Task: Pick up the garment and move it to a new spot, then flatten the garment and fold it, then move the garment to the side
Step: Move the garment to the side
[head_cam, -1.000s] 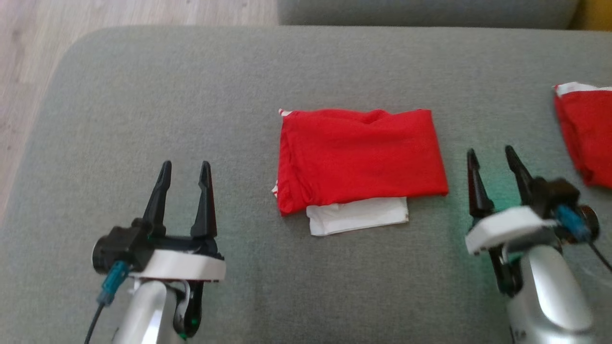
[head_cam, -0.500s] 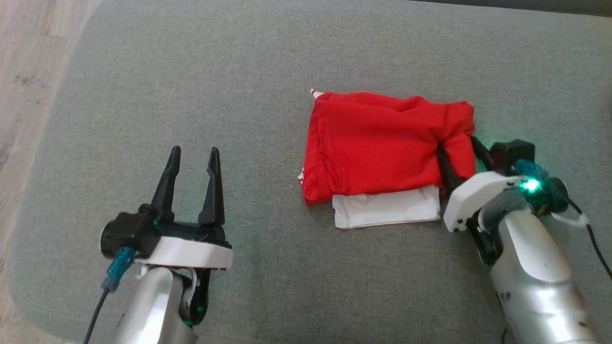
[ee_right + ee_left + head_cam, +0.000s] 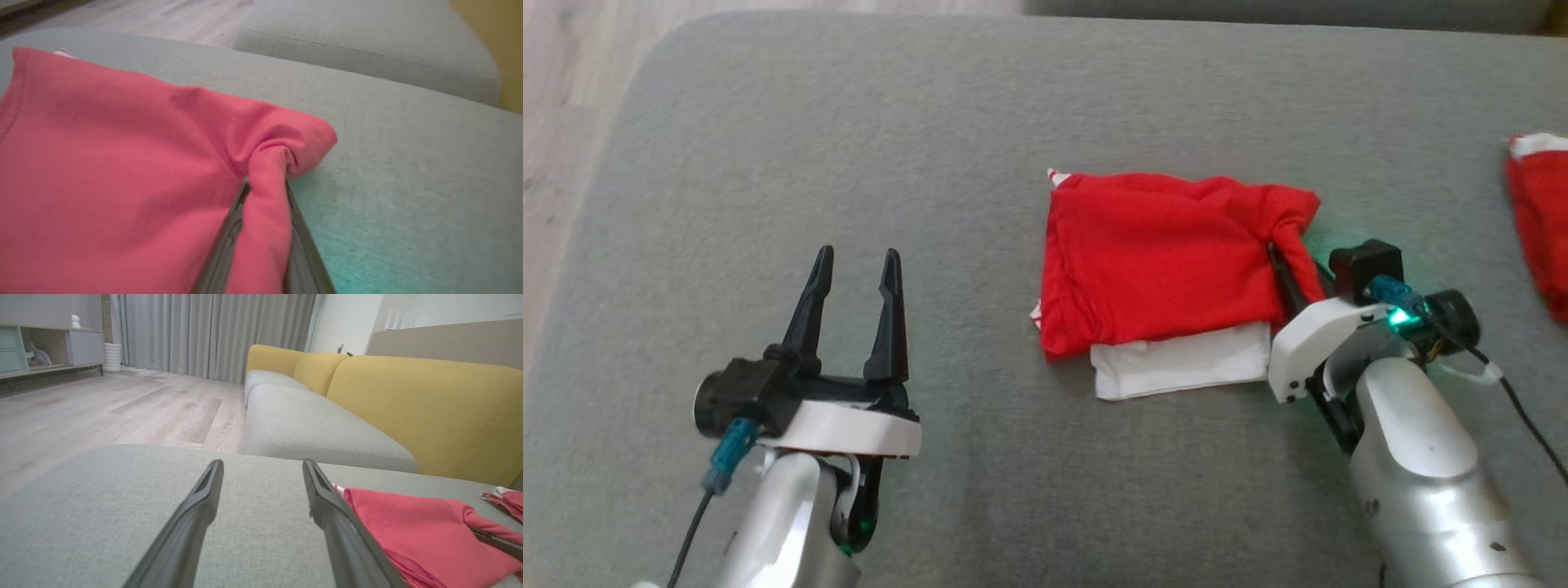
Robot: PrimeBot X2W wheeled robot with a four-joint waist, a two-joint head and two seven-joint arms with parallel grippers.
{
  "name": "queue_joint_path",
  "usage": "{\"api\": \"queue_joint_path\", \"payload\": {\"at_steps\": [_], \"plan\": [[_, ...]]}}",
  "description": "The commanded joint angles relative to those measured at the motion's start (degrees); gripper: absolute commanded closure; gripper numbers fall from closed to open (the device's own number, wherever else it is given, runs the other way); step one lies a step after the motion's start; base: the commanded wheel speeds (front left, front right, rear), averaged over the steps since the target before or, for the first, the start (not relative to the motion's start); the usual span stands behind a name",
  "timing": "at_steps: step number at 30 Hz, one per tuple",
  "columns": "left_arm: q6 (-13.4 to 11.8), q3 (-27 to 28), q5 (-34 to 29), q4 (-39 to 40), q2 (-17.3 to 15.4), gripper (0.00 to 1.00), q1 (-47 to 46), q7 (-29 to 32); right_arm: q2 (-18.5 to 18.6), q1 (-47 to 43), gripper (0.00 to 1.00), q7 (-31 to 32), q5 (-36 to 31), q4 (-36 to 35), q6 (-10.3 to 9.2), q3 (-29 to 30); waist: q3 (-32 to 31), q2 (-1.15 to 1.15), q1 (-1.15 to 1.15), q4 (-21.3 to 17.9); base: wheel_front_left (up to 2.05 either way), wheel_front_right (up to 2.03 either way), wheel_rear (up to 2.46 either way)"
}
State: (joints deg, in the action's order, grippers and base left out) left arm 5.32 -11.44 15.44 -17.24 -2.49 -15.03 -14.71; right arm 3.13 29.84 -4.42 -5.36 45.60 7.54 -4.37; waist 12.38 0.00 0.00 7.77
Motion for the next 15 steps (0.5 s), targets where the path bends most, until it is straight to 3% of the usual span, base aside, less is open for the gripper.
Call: {"api": "queue_joint_path", "payload": {"at_steps": [1,6,11,12,15], "plan": [[0.2,1.3,-0.7,1.7,-0.4,0.0,-1.1,-0.3,-0.2,0.6,1.0,-0.7,-1.9,-3.1,-0.05,-0.2,-1.0,0.0,0.0,-1.8,0.0,0.0,0.0],[0.3,0.9,-1.3,1.8,-0.4,0.0,-0.6,-0.3,1.7,0.5,1.0,0.7,-8.6,-9.0,-0.05,1.8,-1.6,0.0,0.0,-4.9,0.0,0.0,0.0],[0.5,0.7,-1.9,2.2,-0.4,0.0,-1.0,-0.3,9.2,1.5,1.0,3.9,-10.6,-14.9,-0.05,0.8,-0.5,0.0,0.0,-7.7,0.0,0.0,0.0],[0.5,0.7,-1.9,2.2,-0.4,0.0,-1.0,-0.3,9.2,1.5,1.0,3.9,-10.6,-14.9,-0.05,0.8,-0.5,0.0,0.0,-7.7,0.0,0.0,0.0],[0.7,0.6,-1.9,2.7,-0.4,0.0,-1.8,-0.3,14.8,2.5,1.0,6.0,-9.6,-17.4,-0.05,1.0,1.2,0.0,0.0,-8.7,0.0,0.0,0.0]]}}
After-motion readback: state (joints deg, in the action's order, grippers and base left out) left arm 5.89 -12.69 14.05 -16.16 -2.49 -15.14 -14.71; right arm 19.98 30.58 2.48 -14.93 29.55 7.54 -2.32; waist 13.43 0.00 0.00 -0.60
